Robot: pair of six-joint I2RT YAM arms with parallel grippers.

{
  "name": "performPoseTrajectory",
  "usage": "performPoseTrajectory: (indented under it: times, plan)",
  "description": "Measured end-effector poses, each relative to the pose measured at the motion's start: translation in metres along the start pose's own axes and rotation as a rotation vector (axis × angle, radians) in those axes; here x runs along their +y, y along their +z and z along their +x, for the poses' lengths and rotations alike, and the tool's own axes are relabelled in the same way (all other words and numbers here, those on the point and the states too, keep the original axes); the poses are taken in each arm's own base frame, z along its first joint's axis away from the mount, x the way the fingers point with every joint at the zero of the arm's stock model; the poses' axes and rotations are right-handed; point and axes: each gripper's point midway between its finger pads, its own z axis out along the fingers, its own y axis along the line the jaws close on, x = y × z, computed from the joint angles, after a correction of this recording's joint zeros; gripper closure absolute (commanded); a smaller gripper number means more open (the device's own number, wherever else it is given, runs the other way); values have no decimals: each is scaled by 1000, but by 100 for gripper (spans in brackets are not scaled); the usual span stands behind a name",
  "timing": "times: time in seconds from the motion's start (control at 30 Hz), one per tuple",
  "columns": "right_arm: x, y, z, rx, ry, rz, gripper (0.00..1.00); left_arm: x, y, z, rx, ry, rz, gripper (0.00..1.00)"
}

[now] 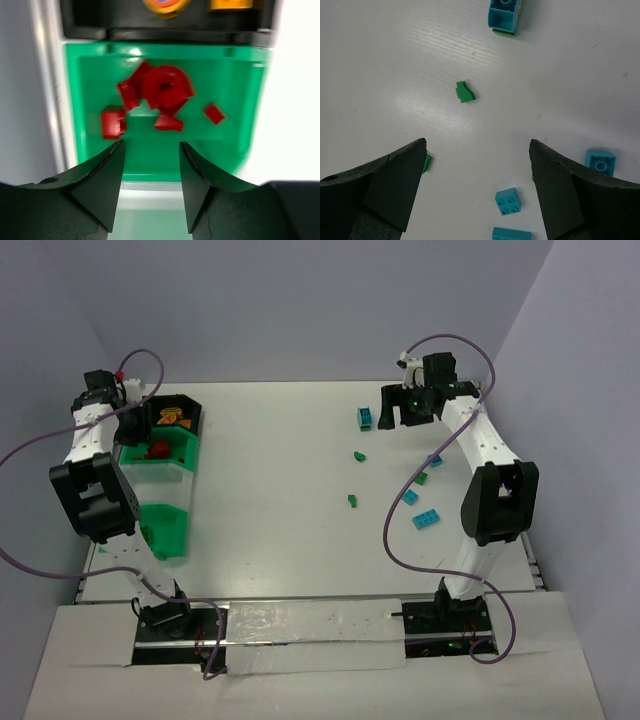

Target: Sort the legos into containers by color

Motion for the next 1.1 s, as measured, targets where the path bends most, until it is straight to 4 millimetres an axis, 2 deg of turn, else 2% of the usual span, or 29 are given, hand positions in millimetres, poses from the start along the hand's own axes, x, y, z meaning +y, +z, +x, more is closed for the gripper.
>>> performPoseTrajectory:
  times: [0.13, 0.23, 0.27, 0.33, 0.43, 0.47, 0.53, 0.63, 0.73, 0.83, 0.93, 1.1]
  plan:
    - [-4, 1, 7, 18, 4, 12, 12, -22, -14, -13, -69, 37, 98, 43]
    - [-9, 2, 13, 32, 13, 21, 15, -59, -39, -31, -150, 112, 169, 42]
    - [-11, 3, 16, 38, 15, 24, 18, -78, -48, -38, -184, 150, 200, 42]
    - [-15, 3, 22, 53, 16, 30, 20, -129, -65, -49, -254, 244, 282, 42]
    - [-21, 4, 32, 80, 17, 47, 25, -214, -86, -48, -313, 380, 445, 43]
    - [-23, 4, 36, 92, 17, 55, 26, -236, -90, -45, -318, 411, 491, 43]
    - [-28, 5, 47, 123, 6, 75, 27, -264, -94, -37, -305, 437, 553, 43]
    - [-37, 6, 75, 196, -26, 105, 27, -279, -91, -30, -284, 437, 590, 42]
    - [-46, 5, 111, 300, -86, 124, 27, -280, -85, -27, -263, 427, 607, 41]
    - [-55, 3, 136, 379, -158, 133, 27, -281, -81, -23, -244, 423, 621, 41]
    - [-64, 1, 141, 407, -224, 147, 27, -282, -81, -21, -235, 423, 633, 41]
    - [-72, 3, 139, 412, -294, 156, 27, -283, -82, -19, -230, 426, 639, 41]
